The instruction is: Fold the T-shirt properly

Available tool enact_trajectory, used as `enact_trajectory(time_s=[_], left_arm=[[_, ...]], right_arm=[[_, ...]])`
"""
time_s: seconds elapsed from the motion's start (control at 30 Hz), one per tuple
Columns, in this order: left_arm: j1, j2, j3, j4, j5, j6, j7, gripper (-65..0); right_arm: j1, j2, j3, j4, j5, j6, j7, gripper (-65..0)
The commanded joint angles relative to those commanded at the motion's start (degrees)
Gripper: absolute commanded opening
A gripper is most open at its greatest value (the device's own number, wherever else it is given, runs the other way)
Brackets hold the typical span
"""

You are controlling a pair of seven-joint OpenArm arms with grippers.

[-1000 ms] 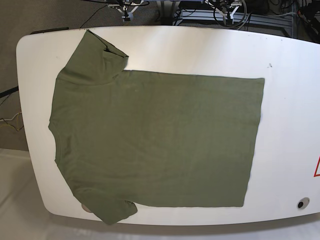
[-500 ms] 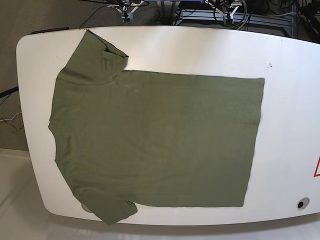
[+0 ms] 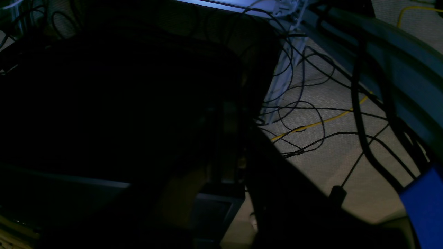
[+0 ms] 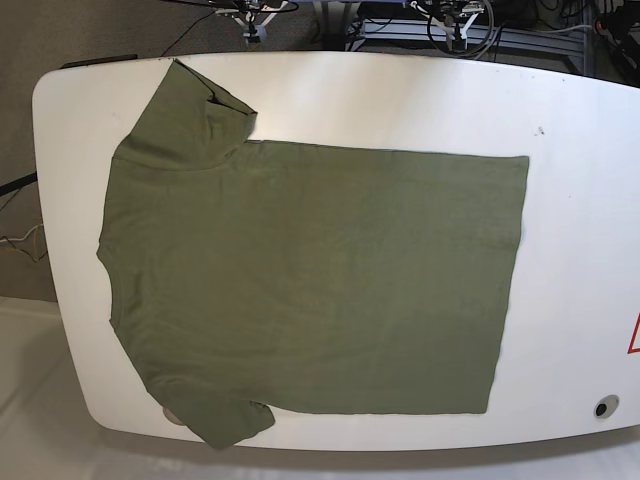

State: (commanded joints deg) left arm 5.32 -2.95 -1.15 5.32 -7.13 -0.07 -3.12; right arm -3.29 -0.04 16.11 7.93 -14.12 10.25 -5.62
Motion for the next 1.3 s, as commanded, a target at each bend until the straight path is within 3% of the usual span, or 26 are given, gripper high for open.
enact_trajectory(time_s=[1.3], left_arm=[[1.32,0.01,0.23,1.39,-0.09,-0.03,0.0,-65.0]], right_arm=[[-0.11,0.0,0.05,0.43,-0.13,0.05,0.16,-65.0]])
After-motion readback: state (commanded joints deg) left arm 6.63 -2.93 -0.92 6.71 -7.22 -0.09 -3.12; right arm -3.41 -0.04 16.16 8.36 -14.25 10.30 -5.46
